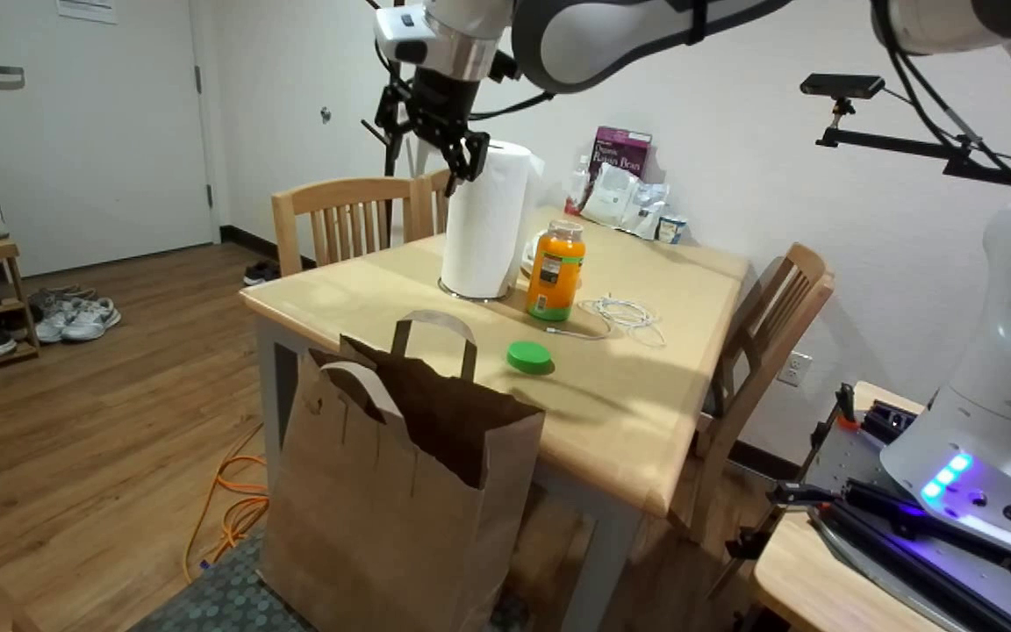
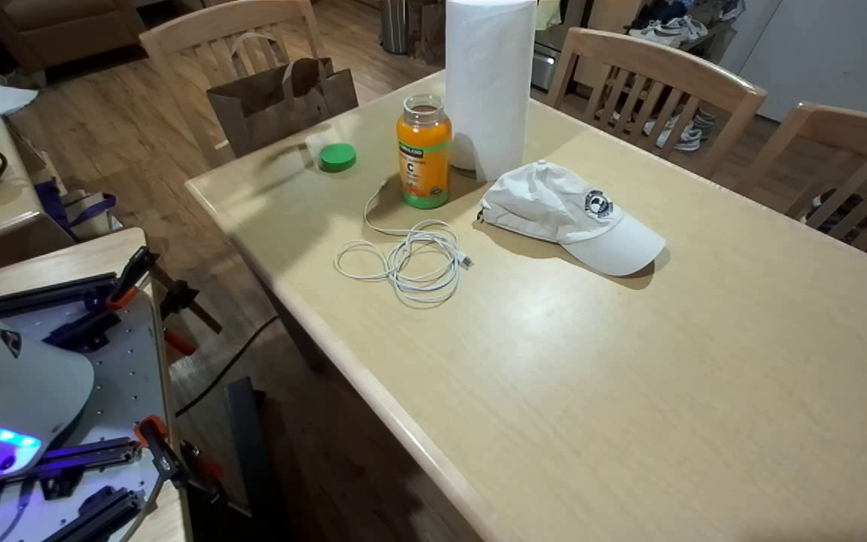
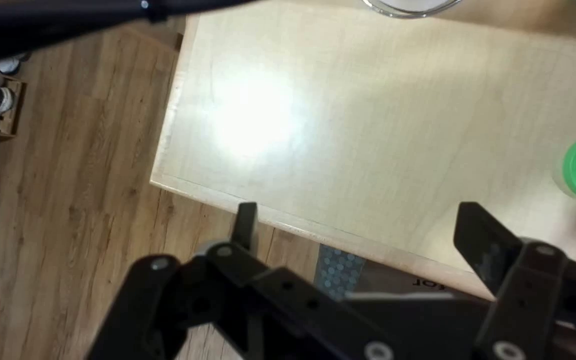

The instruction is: Put the doll in the bag

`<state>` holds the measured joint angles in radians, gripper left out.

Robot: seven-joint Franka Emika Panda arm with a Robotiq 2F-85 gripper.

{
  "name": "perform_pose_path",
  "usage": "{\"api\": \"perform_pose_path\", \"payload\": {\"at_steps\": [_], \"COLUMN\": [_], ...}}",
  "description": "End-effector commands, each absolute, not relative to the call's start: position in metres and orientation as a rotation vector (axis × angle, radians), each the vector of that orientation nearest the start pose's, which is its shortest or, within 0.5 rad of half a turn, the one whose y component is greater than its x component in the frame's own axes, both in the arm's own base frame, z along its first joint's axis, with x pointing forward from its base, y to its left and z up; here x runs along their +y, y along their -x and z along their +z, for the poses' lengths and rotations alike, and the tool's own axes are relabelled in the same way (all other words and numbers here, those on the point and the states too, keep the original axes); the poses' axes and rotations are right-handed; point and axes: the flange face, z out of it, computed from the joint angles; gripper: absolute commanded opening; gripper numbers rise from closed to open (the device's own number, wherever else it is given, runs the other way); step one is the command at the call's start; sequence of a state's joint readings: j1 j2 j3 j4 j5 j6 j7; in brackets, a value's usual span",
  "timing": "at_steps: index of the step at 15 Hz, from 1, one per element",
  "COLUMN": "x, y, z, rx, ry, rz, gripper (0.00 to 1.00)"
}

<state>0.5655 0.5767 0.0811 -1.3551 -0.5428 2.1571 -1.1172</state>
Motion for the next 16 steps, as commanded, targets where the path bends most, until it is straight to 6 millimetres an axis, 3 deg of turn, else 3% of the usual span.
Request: {"api": "perform_pose_path", "payload": {"at_steps": [1, 2, 4, 9, 12, 14, 15, 16], "x": [0.421, 0.422, 0.417, 0.373, 0.34, 0.344, 0.346, 0.347], "y": [-0.612, -0.617, -0.623, -0.626, -0.616, -0.603, -0.628, -0.624], "z": [0.414, 0.409, 0.41, 0.425, 0.435, 0.438, 0.432, 0.434], "rx": [2.239, 2.106, 2.004, 1.737, 1.555, 1.432, 1.529, 1.518], "ry": [-1.437, -1.464, -1.582, -1.854, -2.007, -2.092, -2.036, -2.046], "rz": [0.153, 0.157, 0.203, 0.252, 0.258, 0.287, 0.283, 0.287], "gripper": [1.0, 1.0, 1.0, 1.0, 1.0, 1.0, 1.0, 1.0]}}
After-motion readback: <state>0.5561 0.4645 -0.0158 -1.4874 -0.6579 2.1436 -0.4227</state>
